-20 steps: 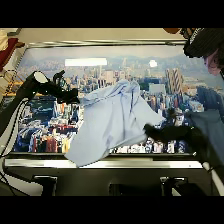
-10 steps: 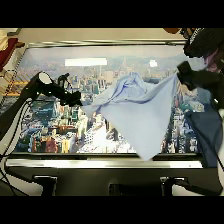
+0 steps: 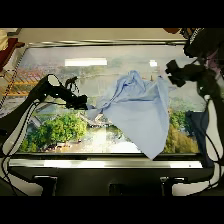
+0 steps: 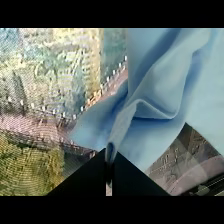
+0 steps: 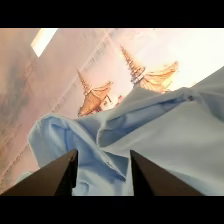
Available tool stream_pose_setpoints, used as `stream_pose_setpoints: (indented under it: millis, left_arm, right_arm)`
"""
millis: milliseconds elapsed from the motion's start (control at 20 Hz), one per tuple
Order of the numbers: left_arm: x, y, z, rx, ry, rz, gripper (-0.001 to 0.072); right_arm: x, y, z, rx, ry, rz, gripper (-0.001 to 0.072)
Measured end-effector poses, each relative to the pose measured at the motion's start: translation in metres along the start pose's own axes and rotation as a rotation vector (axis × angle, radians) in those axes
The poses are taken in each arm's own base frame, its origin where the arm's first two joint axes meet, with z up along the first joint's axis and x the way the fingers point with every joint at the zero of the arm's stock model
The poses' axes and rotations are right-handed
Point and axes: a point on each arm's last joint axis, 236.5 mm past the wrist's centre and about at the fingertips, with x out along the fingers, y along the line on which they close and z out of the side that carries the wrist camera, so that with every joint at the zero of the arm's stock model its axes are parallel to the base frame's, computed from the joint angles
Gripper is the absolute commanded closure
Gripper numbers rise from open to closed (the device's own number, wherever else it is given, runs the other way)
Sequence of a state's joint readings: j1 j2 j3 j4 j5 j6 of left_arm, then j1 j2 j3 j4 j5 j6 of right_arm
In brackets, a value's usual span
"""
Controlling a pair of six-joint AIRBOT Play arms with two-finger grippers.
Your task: Fold the clothes and pants, and hang the long-sleeved shirts on hangers.
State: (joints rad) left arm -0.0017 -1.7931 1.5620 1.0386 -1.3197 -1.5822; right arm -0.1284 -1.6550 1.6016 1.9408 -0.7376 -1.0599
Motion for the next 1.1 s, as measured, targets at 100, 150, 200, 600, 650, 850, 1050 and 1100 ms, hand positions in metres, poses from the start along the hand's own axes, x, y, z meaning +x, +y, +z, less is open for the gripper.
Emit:
stream_pose_setpoints:
  millis: [100,150,200,600,650,850,1050,1100]
  left_arm:
    - [0.000,-0.001,-0.001,0.003,0.003,0.001,0.0690]
    - [0.001,-0.001,-0.001,0.003,0.004,0.001,0.0690]
    - [0.001,-0.001,-0.002,0.003,0.008,0.001,0.0690]
    - [0.001,-0.001,-0.010,0.003,0.040,0.001,0.0690]
    - [0.001,-0.001,-0.010,0.003,0.041,0.001,0.0690]
    - [0.000,-0.001,-0.012,0.003,0.049,0.001,0.0690]
    - [0.000,-0.001,-0.013,0.003,0.052,0.001,0.0690]
    - [0.000,-0.001,-0.013,0.003,0.053,0.001,0.0689]
  right_arm:
    - [-0.043,-0.021,0.018,-0.076,0.019,-0.052,0.0319]
    - [-0.065,-0.035,0.023,-0.117,0.037,-0.088,0.0319]
    - [-0.089,-0.054,0.023,-0.155,0.063,-0.137,0.0319]
    - [-0.179,-0.172,-0.176,-0.057,0.456,-0.253,0.0157]
    - [-0.183,-0.178,-0.210,-0.043,0.500,-0.245,0.0156]
    - [-0.201,-0.204,-0.304,0.004,0.596,-0.251,0.0158]
    - [-0.209,-0.229,-0.338,0.023,0.606,-0.303,0.0166]
    - [-0.209,-0.232,-0.340,0.031,0.601,-0.310,0.0168]
